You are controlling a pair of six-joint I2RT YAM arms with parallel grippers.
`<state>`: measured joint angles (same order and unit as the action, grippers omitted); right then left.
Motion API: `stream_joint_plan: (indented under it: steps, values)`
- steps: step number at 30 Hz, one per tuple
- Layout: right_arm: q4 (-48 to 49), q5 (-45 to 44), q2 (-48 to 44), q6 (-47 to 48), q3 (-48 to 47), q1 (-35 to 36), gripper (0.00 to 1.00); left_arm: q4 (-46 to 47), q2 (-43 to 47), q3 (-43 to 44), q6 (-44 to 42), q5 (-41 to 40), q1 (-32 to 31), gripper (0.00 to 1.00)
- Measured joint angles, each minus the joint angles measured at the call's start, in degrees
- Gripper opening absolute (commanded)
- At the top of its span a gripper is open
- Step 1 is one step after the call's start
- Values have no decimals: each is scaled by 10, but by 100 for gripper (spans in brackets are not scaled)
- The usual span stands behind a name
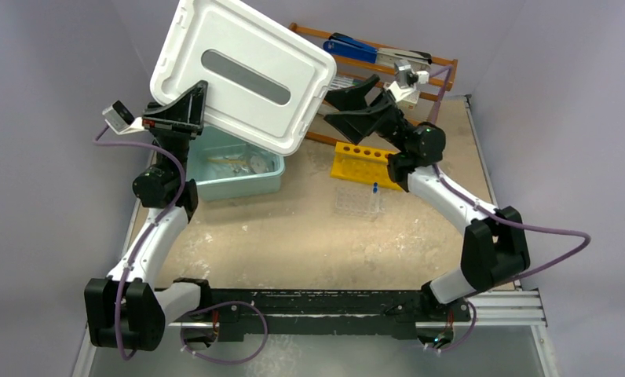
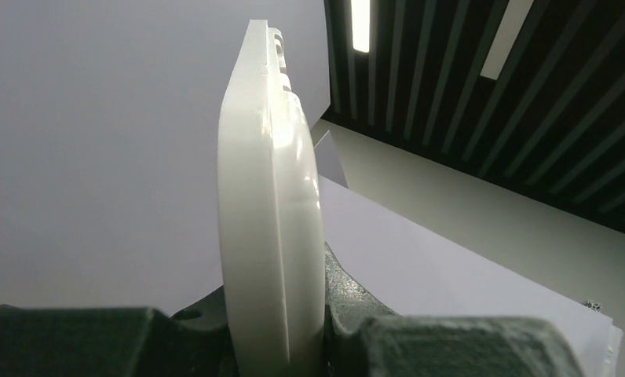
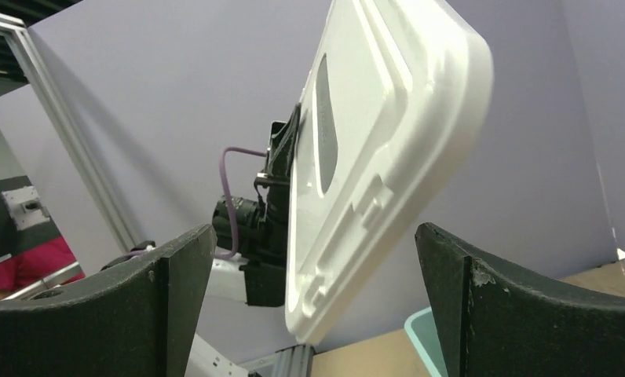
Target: Organize the chemistry lab equipment
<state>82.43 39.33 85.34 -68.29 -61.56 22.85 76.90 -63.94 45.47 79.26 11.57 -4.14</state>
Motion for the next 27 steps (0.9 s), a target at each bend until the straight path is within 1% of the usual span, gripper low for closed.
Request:
stream_joint_plan:
  steps: [5,6,7,8,11,12,15,16,17,18,20,23,25,27]
  values:
    - [-58,-17,39,45,-62,53,98,2,2,-5,1,2,0,0]
    - [-70,-21,47,52,-71,63,97,1,5,-7,0,2,0,0]
    - [-78,-23,56,58,-80,71,93,1,8,-9,0,3,0,0]
    - [-85,-24,63,61,-86,78,86,0,12,-10,0,3,0,0]
    - [-100,-23,85,70,-105,94,72,-11,28,-11,-10,8,0,0]
    - [-104,-23,91,72,-111,98,66,-16,32,-11,-14,9,0,0]
    - [-109,-23,99,75,-122,105,40,-32,42,-12,-30,12,0,0]
    - [-109,-23,100,75,-123,106,29,-45,46,-12,-38,13,0,3]
    - [-106,-21,99,69,-123,106,25,-63,50,-12,-48,14,0,8]
    - [-104,-19,99,68,-123,106,20,-82,54,-12,-61,13,0,13]
    - [-102,-14,98,56,-122,105,15,-130,66,-12,-87,11,0,25]
    - [-103,-6,92,48,-110,101,7,-241,99,1,-134,1,-1,39]
    - [-103,-3,86,44,-100,91,4,-374,125,34,-184,-12,-5,43]
    - [-103,9,81,32,-93,78,2,-477,140,63,-225,-24,-13,43]
